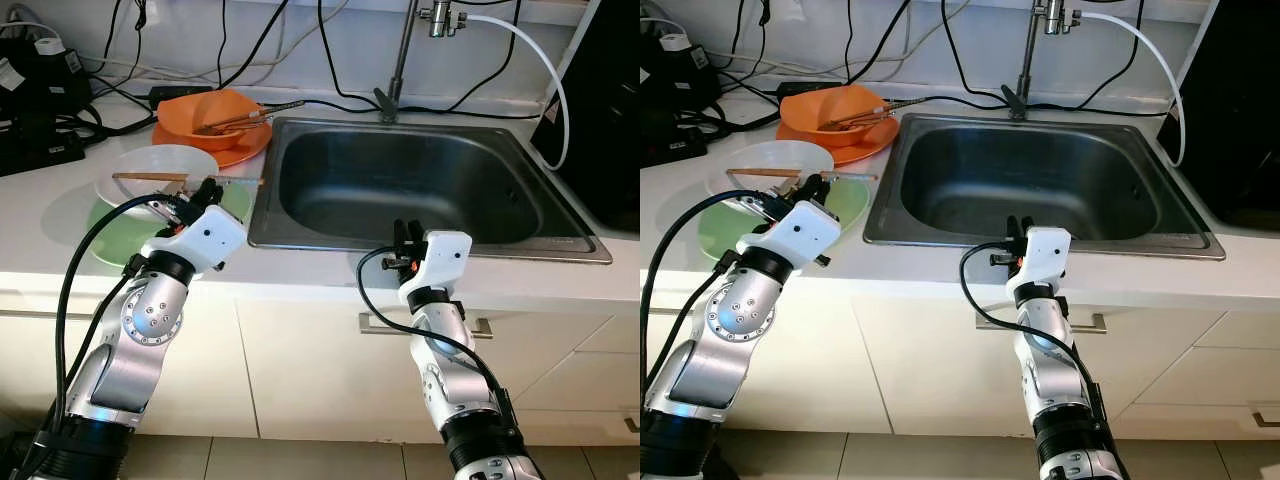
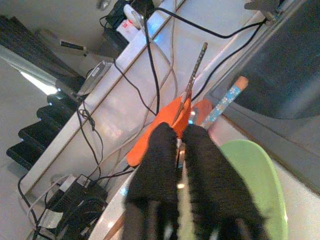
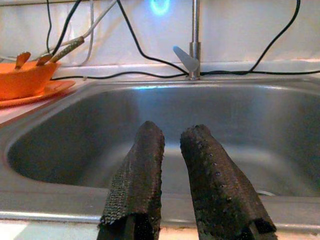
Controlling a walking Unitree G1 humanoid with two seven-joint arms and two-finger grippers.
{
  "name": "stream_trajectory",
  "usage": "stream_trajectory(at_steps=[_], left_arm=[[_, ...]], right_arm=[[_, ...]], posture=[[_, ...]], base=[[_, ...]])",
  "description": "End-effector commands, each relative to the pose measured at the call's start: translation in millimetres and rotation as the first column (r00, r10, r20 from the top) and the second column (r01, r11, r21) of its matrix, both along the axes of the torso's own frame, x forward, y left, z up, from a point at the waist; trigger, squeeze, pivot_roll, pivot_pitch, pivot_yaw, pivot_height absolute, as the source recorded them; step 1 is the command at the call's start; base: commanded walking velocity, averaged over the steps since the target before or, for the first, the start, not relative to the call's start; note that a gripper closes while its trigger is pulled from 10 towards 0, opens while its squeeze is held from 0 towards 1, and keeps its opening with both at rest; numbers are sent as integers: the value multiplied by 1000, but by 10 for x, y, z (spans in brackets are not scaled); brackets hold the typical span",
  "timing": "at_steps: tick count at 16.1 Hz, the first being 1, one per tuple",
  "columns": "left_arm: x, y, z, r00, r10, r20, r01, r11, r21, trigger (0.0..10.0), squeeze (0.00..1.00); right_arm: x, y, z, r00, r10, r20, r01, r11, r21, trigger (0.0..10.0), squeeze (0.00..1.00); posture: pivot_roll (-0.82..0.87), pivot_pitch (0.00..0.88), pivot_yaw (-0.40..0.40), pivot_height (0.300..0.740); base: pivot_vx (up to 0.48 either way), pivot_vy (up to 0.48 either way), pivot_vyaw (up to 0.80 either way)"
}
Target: Kitchen organization
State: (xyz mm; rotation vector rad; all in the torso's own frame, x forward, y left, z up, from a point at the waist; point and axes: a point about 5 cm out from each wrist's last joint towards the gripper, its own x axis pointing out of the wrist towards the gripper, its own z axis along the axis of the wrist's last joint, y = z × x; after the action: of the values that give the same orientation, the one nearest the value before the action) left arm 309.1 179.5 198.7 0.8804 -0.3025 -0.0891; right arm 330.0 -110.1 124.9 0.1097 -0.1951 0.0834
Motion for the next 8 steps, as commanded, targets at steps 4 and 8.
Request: stream_trajectory(at_steps=[4, 8], left_arm=[[-10, -17, 34, 1000, -24, 5, 24, 1000, 17, 10000, 1000], [-6, 60, 171, 998, 8, 64, -10, 1000, 22, 10000, 1000]], right_arm=[[31, 3, 34, 1000, 7, 2, -7, 1000, 3, 10000, 0], [36, 4, 37, 1000, 6, 2, -6, 1000, 4, 10000, 0]], posture=[[131, 34, -37, 740], [132, 31, -37, 740]], base=[[0, 0, 0], [0, 0, 0]])
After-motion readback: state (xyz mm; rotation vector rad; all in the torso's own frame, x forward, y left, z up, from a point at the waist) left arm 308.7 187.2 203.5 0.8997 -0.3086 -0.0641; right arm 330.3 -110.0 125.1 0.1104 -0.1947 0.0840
